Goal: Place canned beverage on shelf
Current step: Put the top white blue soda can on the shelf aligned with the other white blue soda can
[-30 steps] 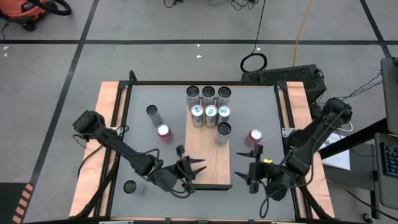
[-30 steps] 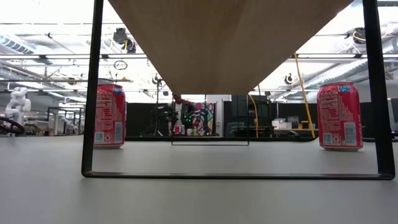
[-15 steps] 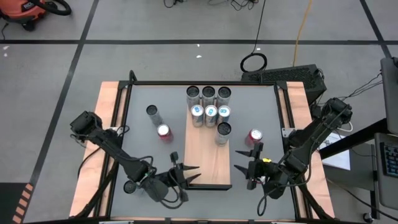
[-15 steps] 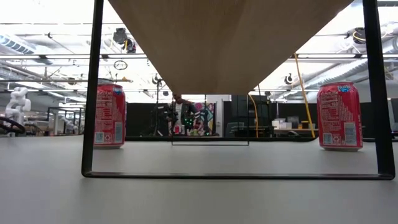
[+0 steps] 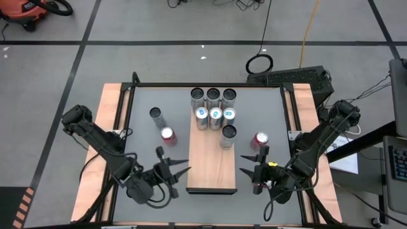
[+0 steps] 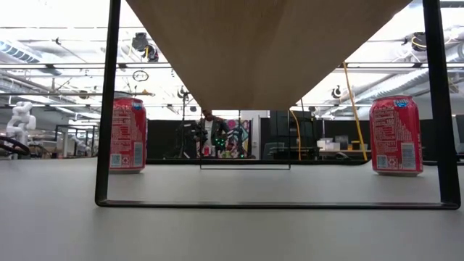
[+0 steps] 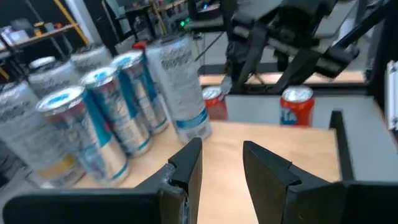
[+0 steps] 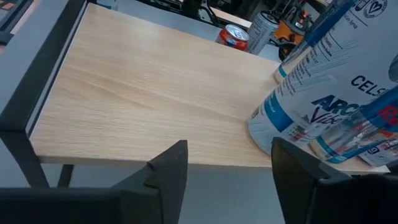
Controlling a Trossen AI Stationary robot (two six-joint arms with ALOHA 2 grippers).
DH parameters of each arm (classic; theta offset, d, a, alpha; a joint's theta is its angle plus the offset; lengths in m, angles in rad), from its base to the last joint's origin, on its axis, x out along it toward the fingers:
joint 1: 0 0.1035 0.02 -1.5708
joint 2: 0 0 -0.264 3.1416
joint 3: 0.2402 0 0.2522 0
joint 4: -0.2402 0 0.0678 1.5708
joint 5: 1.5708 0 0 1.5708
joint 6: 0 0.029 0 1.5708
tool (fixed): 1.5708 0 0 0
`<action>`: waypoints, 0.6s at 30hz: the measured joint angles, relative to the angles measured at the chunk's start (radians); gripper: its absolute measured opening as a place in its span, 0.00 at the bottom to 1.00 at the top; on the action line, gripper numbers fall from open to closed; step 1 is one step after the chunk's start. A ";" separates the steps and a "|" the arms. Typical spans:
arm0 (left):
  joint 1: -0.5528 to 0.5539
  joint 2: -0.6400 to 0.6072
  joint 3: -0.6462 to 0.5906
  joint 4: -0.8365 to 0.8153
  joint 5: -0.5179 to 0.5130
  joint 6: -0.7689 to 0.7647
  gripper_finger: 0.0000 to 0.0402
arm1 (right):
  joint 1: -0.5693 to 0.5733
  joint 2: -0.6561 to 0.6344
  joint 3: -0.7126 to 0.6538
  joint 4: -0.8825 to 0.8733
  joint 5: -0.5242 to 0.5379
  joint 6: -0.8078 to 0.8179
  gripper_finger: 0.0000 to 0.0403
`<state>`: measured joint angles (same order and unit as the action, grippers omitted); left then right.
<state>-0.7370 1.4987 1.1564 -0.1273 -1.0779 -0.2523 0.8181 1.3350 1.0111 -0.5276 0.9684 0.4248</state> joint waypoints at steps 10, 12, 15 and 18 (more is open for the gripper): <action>-0.013 0.016 0.000 -0.249 0.006 -0.240 0.28 | 0.000 0.000 0.000 0.000 -0.002 0.008 0.42; -0.020 0.014 0.000 -0.269 0.009 -0.241 0.28 | 0.000 0.000 0.000 0.000 -0.003 0.008 0.42; -0.024 0.001 0.000 -0.337 0.015 -0.289 0.28 | 0.000 0.000 0.000 0.000 -0.004 0.008 0.42; -0.022 -0.010 0.000 -0.431 0.024 -0.384 0.28 | 0.000 0.000 0.000 0.000 -0.004 0.008 0.42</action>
<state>-0.7586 1.4891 1.1561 -0.5583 -1.0534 -0.6361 0.8181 1.3350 1.0111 -0.5273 0.9642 0.4328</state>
